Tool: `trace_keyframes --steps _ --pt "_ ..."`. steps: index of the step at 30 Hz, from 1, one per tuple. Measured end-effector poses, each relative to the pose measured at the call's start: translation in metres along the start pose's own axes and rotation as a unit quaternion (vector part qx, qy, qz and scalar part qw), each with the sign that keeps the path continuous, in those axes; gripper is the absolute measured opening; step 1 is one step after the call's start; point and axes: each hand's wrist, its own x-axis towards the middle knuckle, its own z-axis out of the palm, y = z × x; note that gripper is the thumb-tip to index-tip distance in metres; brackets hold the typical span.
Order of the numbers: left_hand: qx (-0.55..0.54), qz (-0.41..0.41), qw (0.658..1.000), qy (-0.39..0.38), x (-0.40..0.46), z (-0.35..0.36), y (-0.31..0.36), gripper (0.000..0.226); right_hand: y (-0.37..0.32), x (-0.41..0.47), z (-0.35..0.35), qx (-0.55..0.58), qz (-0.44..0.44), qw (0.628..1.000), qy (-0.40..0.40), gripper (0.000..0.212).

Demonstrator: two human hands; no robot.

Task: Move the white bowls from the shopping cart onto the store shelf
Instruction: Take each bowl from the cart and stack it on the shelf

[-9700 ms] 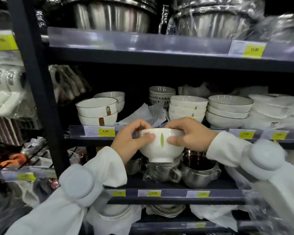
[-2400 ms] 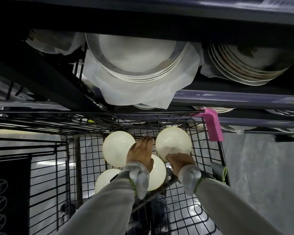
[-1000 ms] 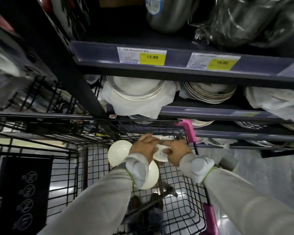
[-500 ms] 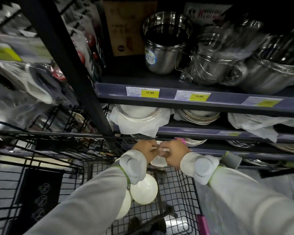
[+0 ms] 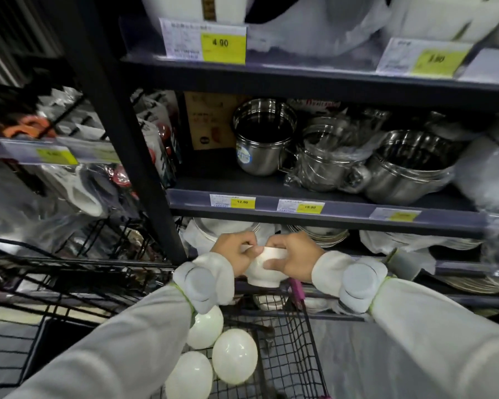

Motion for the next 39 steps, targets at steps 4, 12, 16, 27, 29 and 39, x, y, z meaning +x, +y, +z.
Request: trace_keyframes --steps 4,12,16,27,29,39 --pt "-0.005 -0.002 1.000 0.021 -0.001 -0.023 0.014 0.030 -0.017 -0.011 -0.028 -0.003 -0.013 1.000 0.002 0.018" --pt "-0.089 0.046 0.993 0.060 0.001 -0.071 0.048 0.021 -0.048 -0.032 -0.080 -0.023 -0.046 0.998 0.037 0.017" --pt "-0.134 0.076 0.986 0.068 0.002 -0.090 0.059 0.017 -0.062 -0.039 -0.101 -0.016 -0.059 0.997 0.047 0.018" --pt "-0.286 0.104 0.951 0.056 0.004 -0.128 0.095 0.021 -0.099 -0.055 -0.153 -0.093 -0.132 0.982 0.093 0.037" --pt "-0.296 0.103 0.949 0.043 0.003 -0.134 0.103 0.024 -0.104 -0.060 -0.160 -0.097 -0.139 0.980 0.102 0.029" --pt "-0.302 0.155 0.937 0.078 0.005 -0.166 0.145 0.044 -0.141 -0.082 -0.201 -0.070 -0.169 0.972 0.150 0.022"
